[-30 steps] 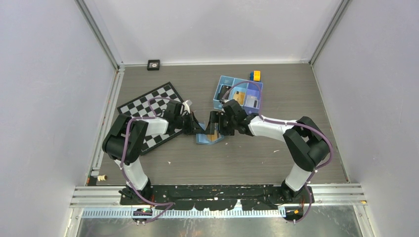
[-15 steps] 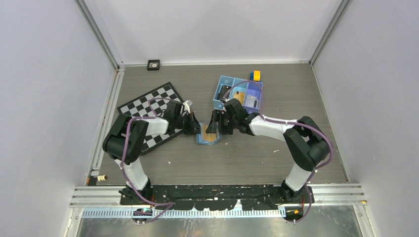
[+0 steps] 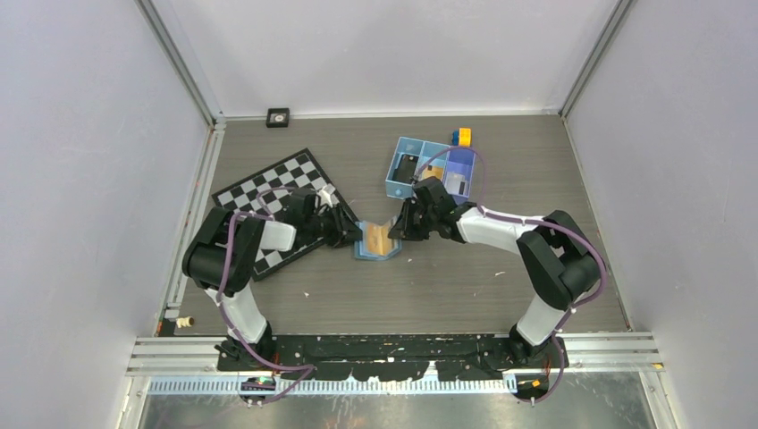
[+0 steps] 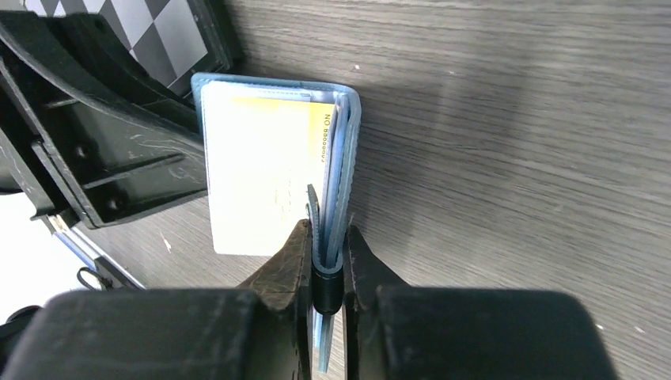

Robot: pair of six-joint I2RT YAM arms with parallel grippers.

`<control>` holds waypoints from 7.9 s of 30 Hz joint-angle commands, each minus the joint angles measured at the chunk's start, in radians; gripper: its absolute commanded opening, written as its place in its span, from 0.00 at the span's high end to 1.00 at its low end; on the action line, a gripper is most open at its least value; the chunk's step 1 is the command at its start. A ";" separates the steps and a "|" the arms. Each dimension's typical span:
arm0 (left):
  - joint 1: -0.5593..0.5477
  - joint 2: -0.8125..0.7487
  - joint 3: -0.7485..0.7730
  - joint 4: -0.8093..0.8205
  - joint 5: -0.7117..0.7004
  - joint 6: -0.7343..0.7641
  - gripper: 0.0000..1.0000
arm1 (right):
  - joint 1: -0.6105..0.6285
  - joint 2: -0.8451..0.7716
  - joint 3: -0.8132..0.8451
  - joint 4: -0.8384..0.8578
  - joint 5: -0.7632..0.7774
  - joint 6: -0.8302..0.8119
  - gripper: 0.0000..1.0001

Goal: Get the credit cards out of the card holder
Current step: Remove the credit card from the card holder, then place the credit card in the storage box.

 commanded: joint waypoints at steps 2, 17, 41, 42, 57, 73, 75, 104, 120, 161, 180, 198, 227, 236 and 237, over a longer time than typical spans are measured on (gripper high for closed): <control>0.053 -0.039 -0.081 0.268 0.080 -0.136 0.57 | -0.025 -0.097 -0.046 0.060 0.033 0.022 0.95; 0.053 0.046 -0.093 0.436 0.144 -0.228 0.38 | -0.026 -0.106 -0.065 0.133 -0.018 0.032 0.95; 0.036 -0.059 -0.082 0.348 0.126 -0.145 1.00 | -0.048 -0.231 -0.071 -0.018 0.175 0.003 0.36; 0.037 -0.061 -0.083 0.353 0.126 -0.147 1.00 | -0.048 -0.256 -0.076 -0.023 0.187 -0.004 0.37; 0.040 -0.099 -0.127 0.496 0.144 -0.218 1.00 | -0.047 -0.343 -0.147 0.163 -0.019 -0.022 0.49; 0.037 -0.094 -0.147 0.711 0.217 -0.387 1.00 | -0.085 -0.105 -0.122 0.318 -0.233 0.100 0.56; 0.029 -0.079 -0.134 0.722 0.230 -0.403 1.00 | -0.100 -0.106 -0.140 0.371 -0.257 0.125 0.56; 0.036 0.096 -0.137 1.018 0.255 -0.591 1.00 | -0.172 -0.080 -0.263 0.816 -0.436 0.388 0.86; 0.036 0.055 -0.137 0.905 0.244 -0.519 1.00 | -0.168 -0.051 -0.245 0.839 -0.467 0.410 0.90; 0.095 -0.087 -0.205 0.775 0.171 -0.414 0.93 | -0.275 -0.380 -0.364 0.541 -0.171 0.252 1.00; 0.084 -0.255 -0.133 0.190 0.013 -0.099 0.97 | -0.307 -0.266 -0.063 0.212 0.094 0.105 0.99; 0.000 -0.283 -0.078 0.018 -0.111 0.000 0.99 | -0.351 0.086 0.262 0.096 0.210 0.032 1.00; -0.004 -0.262 -0.069 0.004 -0.107 0.011 1.00 | -0.461 0.168 0.304 0.132 -0.102 0.095 1.00; -0.006 -0.251 -0.062 -0.005 -0.105 0.016 1.00 | -0.461 0.190 0.304 0.120 -0.050 0.113 0.53; -0.006 -0.247 -0.060 -0.006 -0.105 0.017 1.00 | -0.461 0.163 0.288 0.113 -0.018 0.100 0.47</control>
